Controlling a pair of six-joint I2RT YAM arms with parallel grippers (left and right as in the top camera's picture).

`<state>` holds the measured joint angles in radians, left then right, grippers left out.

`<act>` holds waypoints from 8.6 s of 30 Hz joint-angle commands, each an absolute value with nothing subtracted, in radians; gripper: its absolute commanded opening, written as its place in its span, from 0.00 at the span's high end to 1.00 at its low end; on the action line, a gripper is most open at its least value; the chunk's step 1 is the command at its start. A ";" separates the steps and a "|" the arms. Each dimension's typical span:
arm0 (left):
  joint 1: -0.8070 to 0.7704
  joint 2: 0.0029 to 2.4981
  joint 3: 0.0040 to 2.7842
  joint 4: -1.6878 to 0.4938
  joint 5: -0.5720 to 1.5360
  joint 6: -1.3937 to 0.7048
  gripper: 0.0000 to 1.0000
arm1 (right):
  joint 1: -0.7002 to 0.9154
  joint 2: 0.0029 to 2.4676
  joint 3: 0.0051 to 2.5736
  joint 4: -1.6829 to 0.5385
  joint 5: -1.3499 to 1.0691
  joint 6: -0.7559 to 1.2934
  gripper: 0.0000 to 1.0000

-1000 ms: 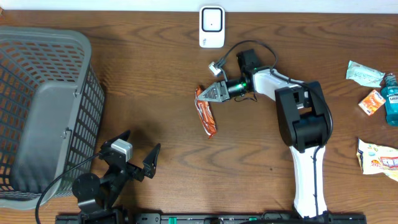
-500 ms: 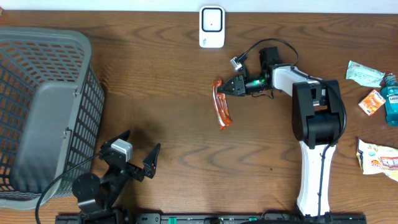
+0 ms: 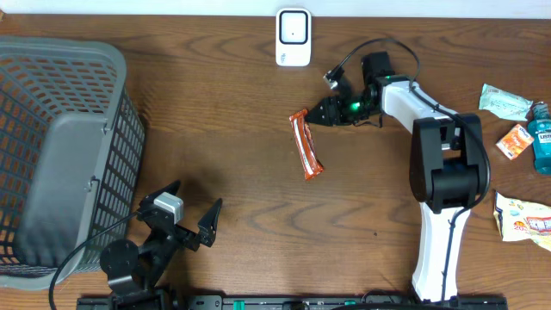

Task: Scan the item barcode

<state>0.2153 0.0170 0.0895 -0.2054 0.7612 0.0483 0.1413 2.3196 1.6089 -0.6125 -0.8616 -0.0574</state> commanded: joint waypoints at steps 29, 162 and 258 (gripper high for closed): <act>0.217 0.012 0.073 -0.228 0.775 0.043 0.02 | 0.191 2.577 1.555 -0.820 -0.677 -0.443 0.12; 0.217 0.012 0.073 -0.228 0.775 0.043 0.02 | 0.227 1.934 1.831 -1.168 -0.567 0.464 0.99; 0.217 0.012 0.073 -0.228 0.775 0.043 0.02 | 0.526 2.577 2.194 0.640 1.228 -0.765 0.99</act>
